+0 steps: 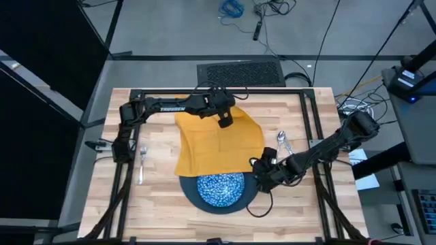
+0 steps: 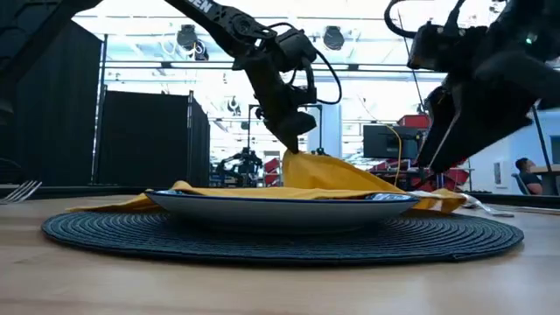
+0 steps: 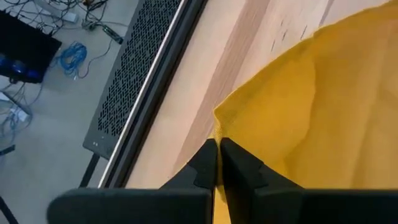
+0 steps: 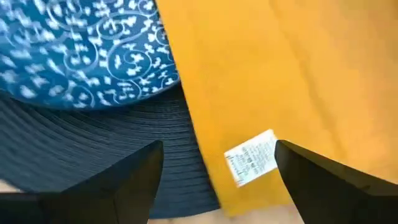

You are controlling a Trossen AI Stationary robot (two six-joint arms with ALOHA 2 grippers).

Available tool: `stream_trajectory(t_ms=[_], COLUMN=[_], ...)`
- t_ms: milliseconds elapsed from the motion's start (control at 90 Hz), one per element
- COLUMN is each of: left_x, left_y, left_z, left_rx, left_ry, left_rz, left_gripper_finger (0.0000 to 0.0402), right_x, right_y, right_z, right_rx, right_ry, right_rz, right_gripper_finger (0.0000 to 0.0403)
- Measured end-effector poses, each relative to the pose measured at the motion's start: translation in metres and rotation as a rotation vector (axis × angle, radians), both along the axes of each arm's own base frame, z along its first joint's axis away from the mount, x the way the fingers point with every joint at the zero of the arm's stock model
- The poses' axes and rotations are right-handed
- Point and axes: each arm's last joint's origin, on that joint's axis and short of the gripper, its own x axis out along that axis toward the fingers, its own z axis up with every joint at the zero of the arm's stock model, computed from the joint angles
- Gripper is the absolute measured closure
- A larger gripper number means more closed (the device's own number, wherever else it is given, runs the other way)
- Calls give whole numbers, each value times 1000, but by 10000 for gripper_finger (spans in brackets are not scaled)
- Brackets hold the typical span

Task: Set table place
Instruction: Fold the yellow table napkin

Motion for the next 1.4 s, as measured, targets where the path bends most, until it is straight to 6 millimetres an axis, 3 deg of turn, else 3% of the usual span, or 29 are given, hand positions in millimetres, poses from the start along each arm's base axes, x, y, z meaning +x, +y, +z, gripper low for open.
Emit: stream_trajectory(t_ms=[489,678,956,1400], left_x=[-1,-1,-1,-1], left_y=[1,1,1,-1], left_z=[0,0,0,-1], left_rx=[-1,-1,-4,-34], left_ry=[4,3,2,3], left_rz=[2,2,1,-13], left_gripper_finger=[401,401,401,401], right_x=[3,3,10,15], right_y=[4,3,8,5], right_z=[-41,-38,-18,-34], right_rx=[-232,-244,-215,-256], right_ry=[118,99,45,75], right_rz=[3,-17,-13,-47], right_gripper_finger=[106,106,106,106])
